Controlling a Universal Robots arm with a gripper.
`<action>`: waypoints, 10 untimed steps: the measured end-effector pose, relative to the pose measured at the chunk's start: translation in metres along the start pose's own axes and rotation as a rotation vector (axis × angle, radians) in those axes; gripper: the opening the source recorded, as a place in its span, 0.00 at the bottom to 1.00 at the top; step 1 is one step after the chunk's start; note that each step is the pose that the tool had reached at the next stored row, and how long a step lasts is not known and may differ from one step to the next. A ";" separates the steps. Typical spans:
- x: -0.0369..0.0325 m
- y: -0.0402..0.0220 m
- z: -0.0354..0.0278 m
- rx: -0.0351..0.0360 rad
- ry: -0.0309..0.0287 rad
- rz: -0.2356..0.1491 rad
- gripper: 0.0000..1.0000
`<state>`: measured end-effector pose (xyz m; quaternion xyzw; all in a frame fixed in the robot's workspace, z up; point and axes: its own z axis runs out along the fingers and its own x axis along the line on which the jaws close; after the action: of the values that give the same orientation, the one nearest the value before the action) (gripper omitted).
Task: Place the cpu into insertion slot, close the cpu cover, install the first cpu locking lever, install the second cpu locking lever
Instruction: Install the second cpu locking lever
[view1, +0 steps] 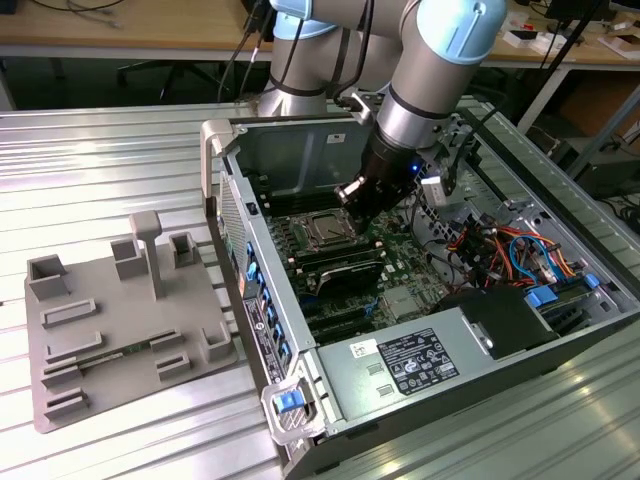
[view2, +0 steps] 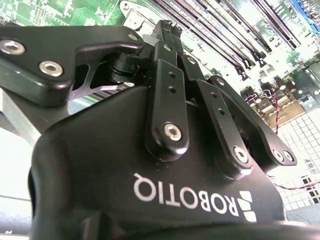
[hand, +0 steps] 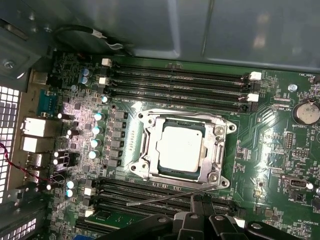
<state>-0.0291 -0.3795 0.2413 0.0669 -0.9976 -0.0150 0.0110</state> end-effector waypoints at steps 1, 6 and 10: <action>0.0000 -0.0001 0.0001 -0.0001 0.0000 0.000 0.11; 0.0001 -0.0008 0.0008 0.0000 0.0000 0.000 0.11; 0.0002 -0.0013 0.0012 0.0000 0.0000 0.000 0.11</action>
<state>-0.0292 -0.3807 0.2401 0.0669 -0.9976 -0.0150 0.0110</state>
